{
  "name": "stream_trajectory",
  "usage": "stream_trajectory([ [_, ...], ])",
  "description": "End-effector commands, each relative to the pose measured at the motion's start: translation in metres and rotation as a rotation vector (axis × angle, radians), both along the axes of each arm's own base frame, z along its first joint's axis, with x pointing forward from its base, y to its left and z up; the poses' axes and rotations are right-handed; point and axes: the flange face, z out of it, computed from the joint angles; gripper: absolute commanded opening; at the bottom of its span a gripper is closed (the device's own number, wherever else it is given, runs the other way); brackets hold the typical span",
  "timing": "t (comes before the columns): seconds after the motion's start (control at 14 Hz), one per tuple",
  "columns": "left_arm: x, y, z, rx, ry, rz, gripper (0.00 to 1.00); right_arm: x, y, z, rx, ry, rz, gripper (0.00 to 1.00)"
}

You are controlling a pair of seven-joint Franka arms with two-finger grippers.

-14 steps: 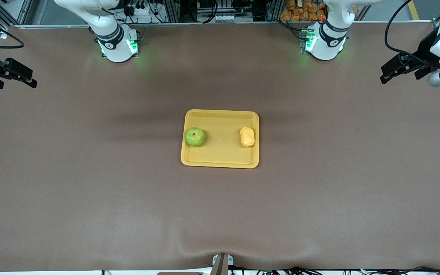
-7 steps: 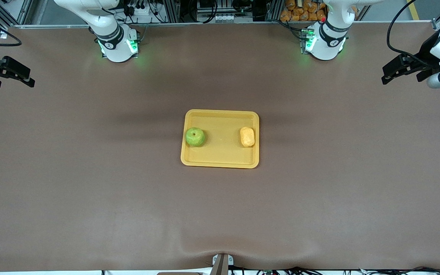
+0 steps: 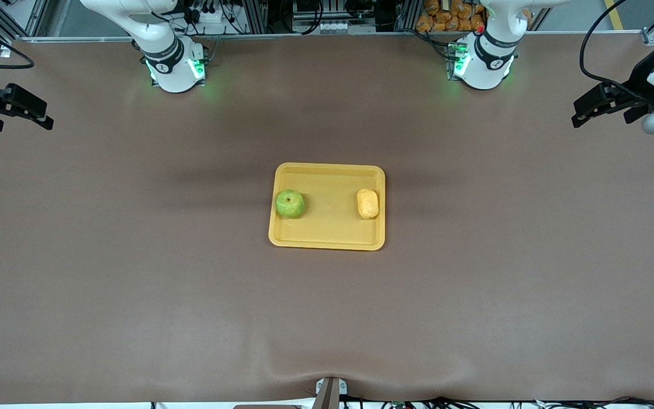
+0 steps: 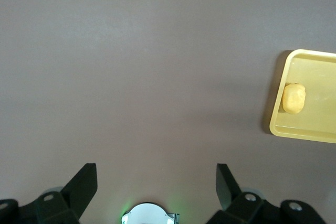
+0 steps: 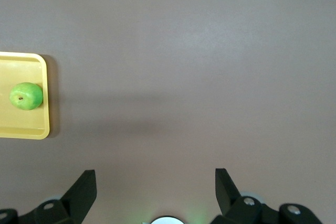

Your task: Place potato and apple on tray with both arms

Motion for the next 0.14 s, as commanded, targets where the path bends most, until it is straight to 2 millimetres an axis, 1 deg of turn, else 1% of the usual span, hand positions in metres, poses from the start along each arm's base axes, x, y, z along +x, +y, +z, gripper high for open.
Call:
stream_trajectory([
  [0.0, 0.0025, 0.0031, 0.0029, -0.003, 0.019, -0.007, 1.00, -0.0005, -0.0018, 0.0063, -0.010, -0.004, 0.009, 1.00],
  [0.07, 0.0021, 0.0039, 0.0037, -0.003, 0.018, -0.005, 1.00, -0.0006, -0.0026, 0.0077, -0.010, -0.007, 0.008, 1.00],
])
